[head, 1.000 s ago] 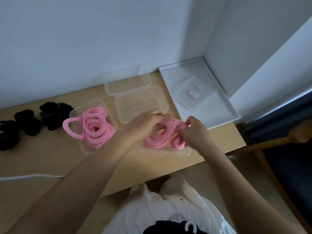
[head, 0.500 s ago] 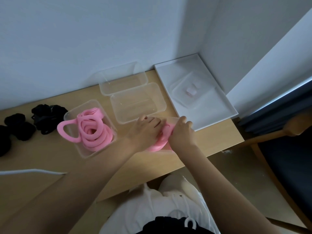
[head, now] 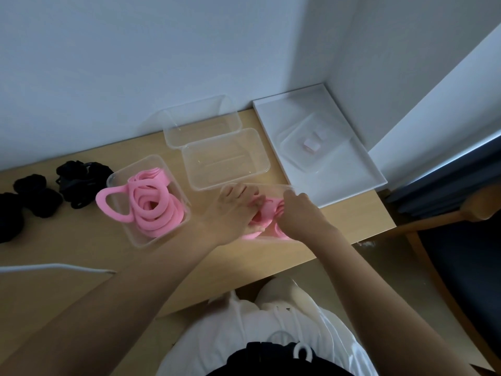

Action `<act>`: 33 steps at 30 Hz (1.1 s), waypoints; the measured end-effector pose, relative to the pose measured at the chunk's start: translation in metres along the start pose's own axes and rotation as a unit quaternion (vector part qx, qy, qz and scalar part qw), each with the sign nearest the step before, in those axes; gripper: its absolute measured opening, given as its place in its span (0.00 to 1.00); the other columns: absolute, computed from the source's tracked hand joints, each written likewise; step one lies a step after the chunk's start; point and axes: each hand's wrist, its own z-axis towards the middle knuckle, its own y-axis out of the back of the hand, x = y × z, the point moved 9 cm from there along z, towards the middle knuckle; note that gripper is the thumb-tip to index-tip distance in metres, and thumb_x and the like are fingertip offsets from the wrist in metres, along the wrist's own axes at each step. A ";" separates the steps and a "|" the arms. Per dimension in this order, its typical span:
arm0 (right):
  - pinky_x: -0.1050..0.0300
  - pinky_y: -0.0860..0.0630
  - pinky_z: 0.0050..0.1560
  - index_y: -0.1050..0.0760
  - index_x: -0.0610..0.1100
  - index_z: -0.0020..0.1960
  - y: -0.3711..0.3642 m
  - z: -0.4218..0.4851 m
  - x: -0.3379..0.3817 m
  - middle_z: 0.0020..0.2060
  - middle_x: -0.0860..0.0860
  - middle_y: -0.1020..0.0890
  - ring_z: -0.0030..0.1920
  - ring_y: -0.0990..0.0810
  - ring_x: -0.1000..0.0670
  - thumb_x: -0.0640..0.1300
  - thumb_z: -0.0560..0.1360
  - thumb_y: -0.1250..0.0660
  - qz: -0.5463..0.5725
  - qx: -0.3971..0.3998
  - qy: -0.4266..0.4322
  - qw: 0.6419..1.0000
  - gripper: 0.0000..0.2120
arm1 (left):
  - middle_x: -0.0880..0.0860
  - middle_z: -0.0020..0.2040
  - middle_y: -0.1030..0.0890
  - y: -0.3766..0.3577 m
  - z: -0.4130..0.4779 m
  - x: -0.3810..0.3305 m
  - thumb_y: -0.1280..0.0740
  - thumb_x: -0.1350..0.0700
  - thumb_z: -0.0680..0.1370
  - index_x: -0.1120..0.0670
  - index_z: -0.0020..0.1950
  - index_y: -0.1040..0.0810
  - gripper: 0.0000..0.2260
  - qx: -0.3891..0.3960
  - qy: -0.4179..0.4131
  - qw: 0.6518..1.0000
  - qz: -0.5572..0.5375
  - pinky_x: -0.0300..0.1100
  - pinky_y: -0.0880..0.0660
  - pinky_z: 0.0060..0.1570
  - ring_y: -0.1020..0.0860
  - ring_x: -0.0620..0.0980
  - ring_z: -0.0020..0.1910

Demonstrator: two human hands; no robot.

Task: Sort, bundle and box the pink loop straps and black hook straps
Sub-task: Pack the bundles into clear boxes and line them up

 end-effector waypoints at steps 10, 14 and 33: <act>0.57 0.33 0.43 0.34 0.40 0.62 0.000 -0.010 0.002 0.54 0.43 0.29 0.46 0.24 0.43 0.30 0.74 0.42 -0.164 0.034 0.157 0.973 0.17 | 0.53 0.68 0.26 0.008 -0.012 0.003 0.53 0.39 0.77 0.52 0.64 0.23 0.28 0.031 -0.025 0.999 -0.015 0.43 0.28 0.59 0.25 0.51 0.63; 0.56 0.28 0.51 0.26 0.40 0.60 0.010 0.002 0.007 0.54 0.44 0.24 0.52 0.22 0.44 0.39 0.76 0.35 -0.224 0.023 0.160 0.961 0.13 | 0.51 0.78 0.59 -0.003 -0.025 0.002 0.60 0.36 0.79 0.51 0.78 0.55 0.31 0.164 -0.022 0.986 -0.004 0.46 0.57 0.74 0.56 0.51 0.77; 0.52 0.27 0.60 0.34 0.35 0.67 0.003 -0.008 0.035 0.64 0.38 0.34 0.64 0.31 0.42 0.38 0.77 0.40 -0.321 -0.011 0.141 0.937 0.19 | 0.51 0.78 0.60 0.004 -0.026 -0.005 0.57 0.42 0.82 0.52 0.77 0.59 0.28 0.164 0.094 0.981 -0.043 0.53 0.63 0.73 0.64 0.53 0.76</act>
